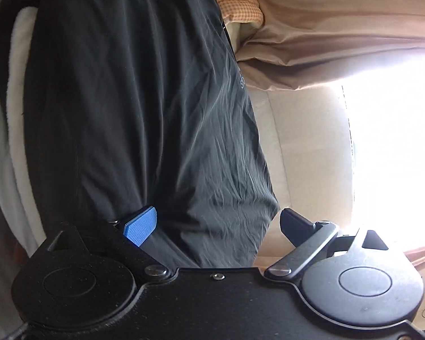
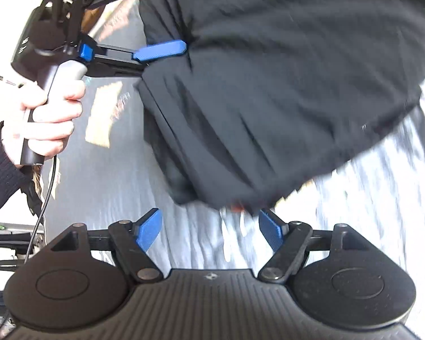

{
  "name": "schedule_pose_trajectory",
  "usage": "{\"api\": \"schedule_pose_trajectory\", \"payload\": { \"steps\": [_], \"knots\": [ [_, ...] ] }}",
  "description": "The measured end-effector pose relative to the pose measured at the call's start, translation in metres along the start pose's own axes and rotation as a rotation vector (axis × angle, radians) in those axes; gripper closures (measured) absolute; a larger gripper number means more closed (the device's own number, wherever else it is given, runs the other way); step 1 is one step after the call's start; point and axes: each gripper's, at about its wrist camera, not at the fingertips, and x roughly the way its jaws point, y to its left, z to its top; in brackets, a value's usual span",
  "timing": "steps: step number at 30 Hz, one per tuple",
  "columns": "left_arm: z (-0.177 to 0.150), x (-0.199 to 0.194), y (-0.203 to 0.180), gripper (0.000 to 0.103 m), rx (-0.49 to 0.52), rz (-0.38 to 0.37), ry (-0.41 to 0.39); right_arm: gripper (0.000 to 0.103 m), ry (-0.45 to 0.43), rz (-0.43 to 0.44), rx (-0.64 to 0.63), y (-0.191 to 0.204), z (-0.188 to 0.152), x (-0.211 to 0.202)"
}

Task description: Fold clothes

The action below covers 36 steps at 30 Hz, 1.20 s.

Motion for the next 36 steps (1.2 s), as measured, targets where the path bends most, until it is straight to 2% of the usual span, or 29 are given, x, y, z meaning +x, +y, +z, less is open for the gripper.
{"api": "schedule_pose_trajectory", "payload": {
  "steps": [3, 5, 7, 9, 11, 12, 14, 17, 21, 26, 28, 32, 33, 36],
  "knots": [
    [0.0, -0.017, -0.023, 0.009, 0.034, 0.021, -0.02, 0.028, -0.025, 0.039, 0.01, 0.008, -0.005, -0.021],
    [-0.001, -0.03, -0.04, 0.005, 0.07, -0.013, -0.052, 0.028, -0.115, 0.106, 0.004, 0.013, -0.003, -0.049],
    [-0.002, -0.037, -0.051, 0.002, 0.089, -0.041, -0.072, 0.028, -0.224, 0.137, 0.009, 0.012, 0.011, -0.077],
    [-0.006, -0.028, -0.047, 0.002, 0.062, -0.047, -0.056, 0.028, -0.312, 0.156, 0.036, -0.001, 0.035, -0.097],
    [-0.02, -0.009, -0.023, 0.002, 0.008, -0.007, -0.008, 0.028, -0.377, 0.167, 0.066, -0.019, 0.063, -0.109],
    [-0.028, 0.0, -0.008, 0.002, -0.021, 0.017, 0.016, 0.028, -0.386, 0.159, 0.079, -0.028, 0.075, -0.109],
    [-0.044, 0.002, 0.012, 0.003, -0.042, 0.023, 0.016, 0.028, -0.359, 0.074, 0.1, -0.049, 0.093, -0.105],
    [-0.059, -0.006, 0.02, 0.002, -0.071, 0.039, 0.034, 0.029, -0.305, 0.003, 0.135, -0.077, 0.109, -0.094],
    [-0.068, -0.016, 0.017, 0.002, -0.057, 0.102, 0.1, 0.029, -0.326, -0.004, 0.169, -0.099, 0.097, -0.102],
    [-0.051, -0.044, -0.025, 0.002, 0.011, 0.112, 0.027, 0.029, -0.308, -0.033, 0.243, -0.106, 0.073, -0.114],
    [-0.043, -0.057, -0.05, 0.002, 0.097, 0.218, -0.011, 0.028, -0.329, -0.07, 0.213, -0.092, 0.068, -0.12],
    [-0.026, -0.054, -0.111, 0.002, 0.303, 0.618, -0.061, 0.028, -0.374, -0.146, 0.167, -0.051, 0.067, -0.133],
    [-0.023, -0.053, -0.123, 0.002, 0.342, 0.697, -0.072, 0.028, -0.377, -0.168, 0.142, -0.038, 0.067, -0.134],
    [-0.018, -0.05, -0.152, 0.002, 0.375, 0.767, -0.117, 0.027, -0.375, -0.235, 0.06, 0.001, 0.07, -0.136]
  ]
}}
